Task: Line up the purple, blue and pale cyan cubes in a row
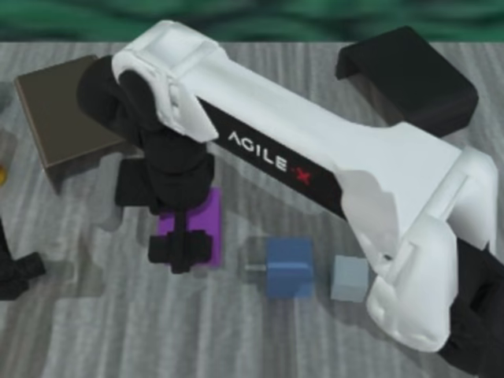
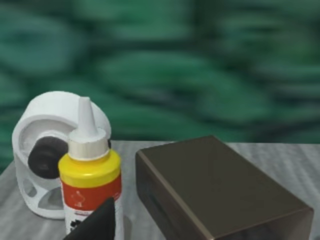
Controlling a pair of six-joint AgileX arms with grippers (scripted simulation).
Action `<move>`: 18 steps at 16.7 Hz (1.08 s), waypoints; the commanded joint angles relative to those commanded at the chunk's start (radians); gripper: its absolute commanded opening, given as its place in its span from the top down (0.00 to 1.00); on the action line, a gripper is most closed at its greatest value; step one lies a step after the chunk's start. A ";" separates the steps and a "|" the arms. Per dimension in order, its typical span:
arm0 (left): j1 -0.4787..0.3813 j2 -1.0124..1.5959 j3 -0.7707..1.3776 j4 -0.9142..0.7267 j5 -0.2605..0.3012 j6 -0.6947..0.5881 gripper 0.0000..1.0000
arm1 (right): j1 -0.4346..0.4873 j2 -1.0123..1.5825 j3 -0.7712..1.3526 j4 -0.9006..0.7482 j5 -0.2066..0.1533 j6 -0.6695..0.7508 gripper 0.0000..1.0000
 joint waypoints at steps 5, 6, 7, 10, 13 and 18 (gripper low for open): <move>0.000 0.000 0.000 0.000 0.000 0.000 0.00 | 0.001 -0.024 -0.118 0.101 -0.002 -0.001 1.00; 0.000 0.000 0.000 0.000 0.000 0.000 0.00 | 0.001 -0.033 -0.169 0.139 -0.002 -0.001 1.00; 0.000 0.000 0.000 0.000 0.000 0.000 0.00 | 0.001 -0.041 -0.224 0.179 -0.002 -0.001 1.00; 0.000 0.000 0.000 0.000 0.000 0.000 0.00 | 0.000 -0.063 -0.367 0.293 -0.001 -0.001 1.00; 0.000 0.000 0.000 0.000 0.000 0.000 0.00 | 0.002 -0.072 -0.422 0.347 0.000 -0.002 1.00; 0.000 0.000 0.000 0.000 0.000 0.000 0.00 | 0.002 -0.072 -0.423 0.347 0.000 -0.002 0.85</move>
